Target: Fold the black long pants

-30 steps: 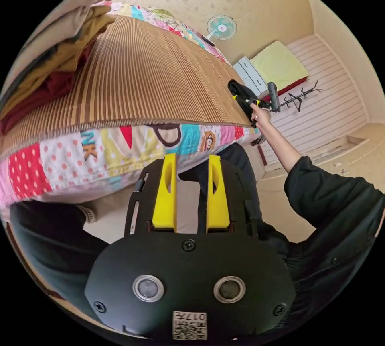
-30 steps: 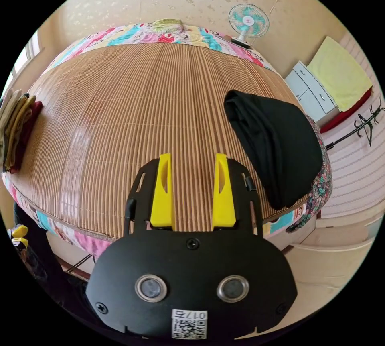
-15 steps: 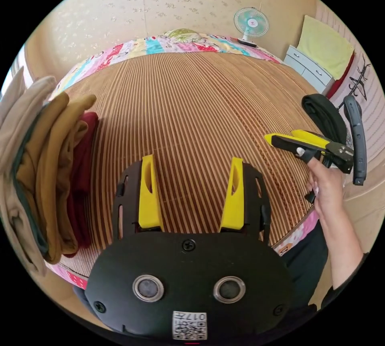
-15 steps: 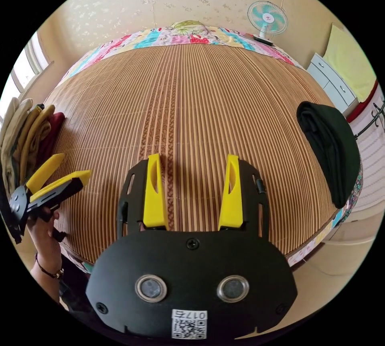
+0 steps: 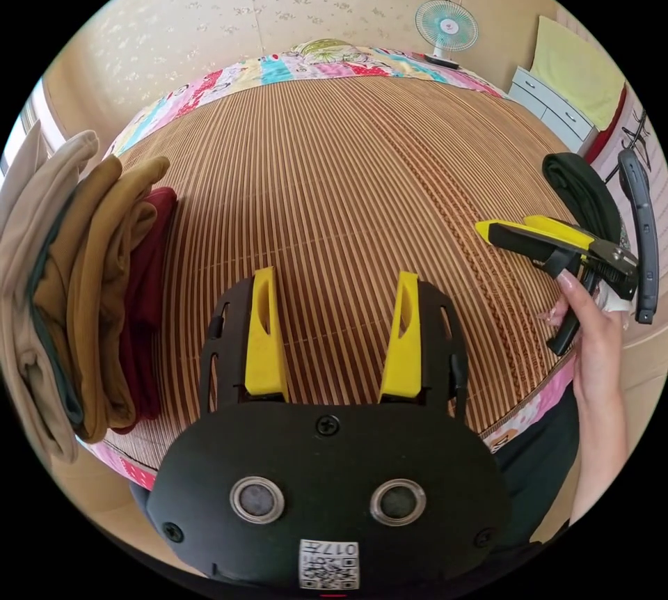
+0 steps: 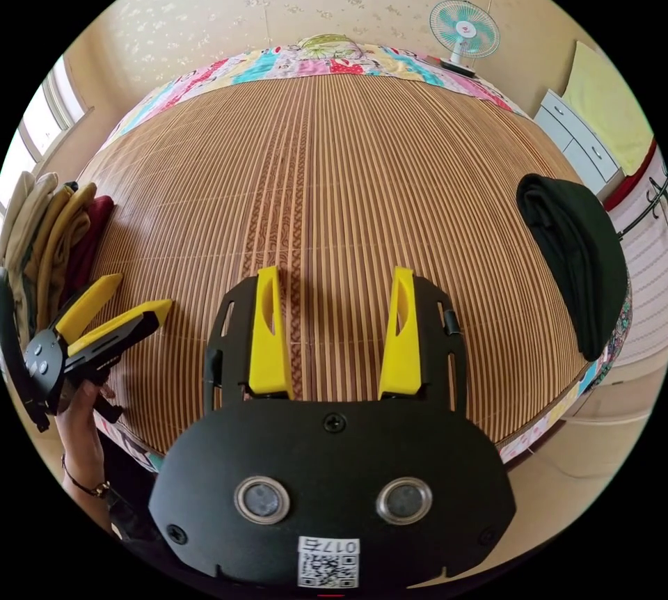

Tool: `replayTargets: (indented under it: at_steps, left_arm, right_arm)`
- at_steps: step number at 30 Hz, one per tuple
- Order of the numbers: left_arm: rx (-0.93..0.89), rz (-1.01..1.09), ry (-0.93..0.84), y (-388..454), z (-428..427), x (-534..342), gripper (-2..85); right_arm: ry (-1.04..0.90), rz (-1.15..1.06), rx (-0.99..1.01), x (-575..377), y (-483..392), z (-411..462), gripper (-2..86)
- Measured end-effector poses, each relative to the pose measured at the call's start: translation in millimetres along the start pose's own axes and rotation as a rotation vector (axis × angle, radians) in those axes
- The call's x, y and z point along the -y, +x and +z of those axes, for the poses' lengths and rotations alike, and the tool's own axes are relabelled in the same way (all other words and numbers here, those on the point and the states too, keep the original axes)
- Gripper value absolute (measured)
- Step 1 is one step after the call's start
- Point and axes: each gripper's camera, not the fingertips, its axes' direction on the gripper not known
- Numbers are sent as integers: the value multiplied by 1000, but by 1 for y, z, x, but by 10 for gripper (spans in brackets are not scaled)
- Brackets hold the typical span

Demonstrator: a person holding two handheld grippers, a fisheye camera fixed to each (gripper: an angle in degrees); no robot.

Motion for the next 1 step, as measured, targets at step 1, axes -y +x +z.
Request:
replayTargets:
  at_steps: [1]
  left_arm:
    - [-3,-1,0,-1,1,-1,227]
  right_arm:
    - [1,-1,1,0,2,0,214]
